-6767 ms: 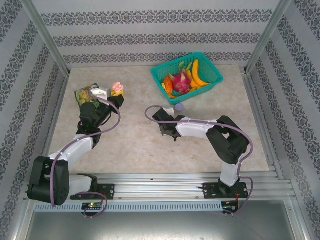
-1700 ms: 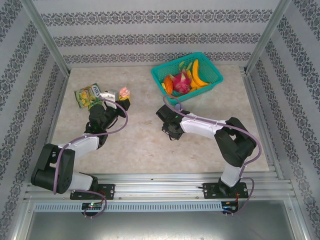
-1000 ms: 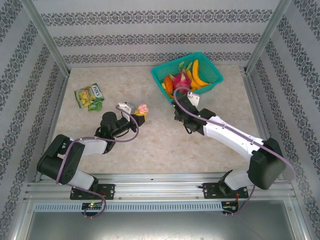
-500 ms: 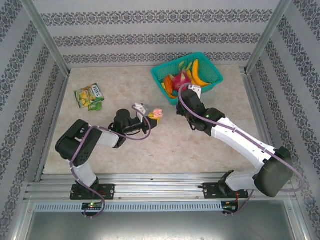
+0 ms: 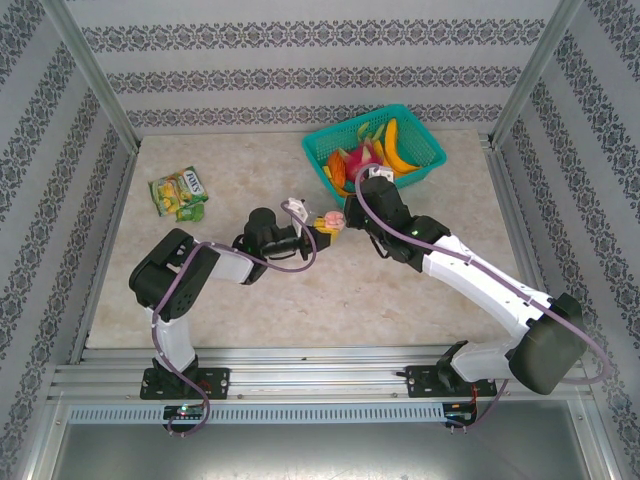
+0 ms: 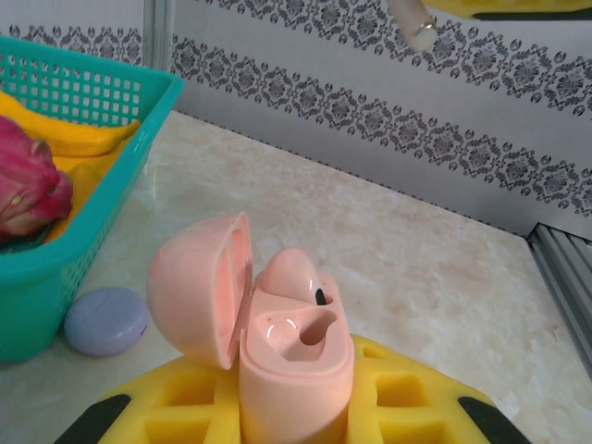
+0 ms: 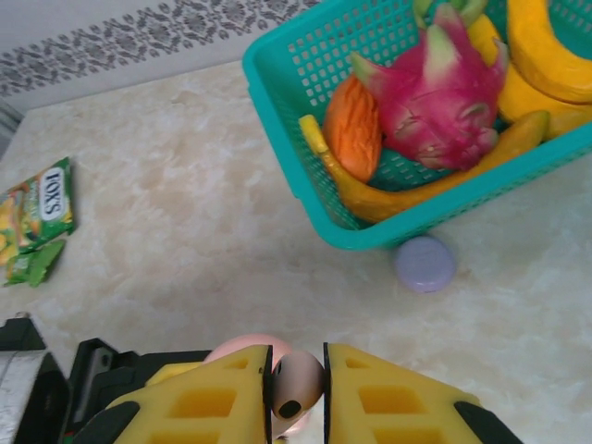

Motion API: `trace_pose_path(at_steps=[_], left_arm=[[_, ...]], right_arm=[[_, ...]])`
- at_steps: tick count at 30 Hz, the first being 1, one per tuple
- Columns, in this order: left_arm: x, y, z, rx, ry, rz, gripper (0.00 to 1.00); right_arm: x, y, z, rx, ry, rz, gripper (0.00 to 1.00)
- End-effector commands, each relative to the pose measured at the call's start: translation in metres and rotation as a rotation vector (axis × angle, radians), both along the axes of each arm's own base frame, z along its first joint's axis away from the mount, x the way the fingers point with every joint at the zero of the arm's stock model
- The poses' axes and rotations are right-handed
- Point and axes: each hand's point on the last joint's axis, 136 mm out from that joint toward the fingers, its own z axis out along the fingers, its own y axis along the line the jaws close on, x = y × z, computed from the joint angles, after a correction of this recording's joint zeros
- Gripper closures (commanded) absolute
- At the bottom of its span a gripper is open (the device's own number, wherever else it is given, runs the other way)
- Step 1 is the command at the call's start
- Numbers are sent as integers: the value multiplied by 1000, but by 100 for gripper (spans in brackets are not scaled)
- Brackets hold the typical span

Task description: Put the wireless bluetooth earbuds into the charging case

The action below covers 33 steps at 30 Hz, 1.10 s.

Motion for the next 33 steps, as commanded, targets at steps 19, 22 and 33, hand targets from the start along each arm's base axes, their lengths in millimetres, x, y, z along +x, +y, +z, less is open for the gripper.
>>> trace_pose_path(at_steps=[19,22,33], left_arm=[[-4,-18,19,9,-81,-95,100],[-6,-19,20,11,-84,-100,100],[-7,-16,26,15,-98,-95,100]], right_arm=[[-10,41,8,-154,-258,294,78],[-12,40,8,-174,-277,319,78],[-13,24,4,-146,-268,301,78]])
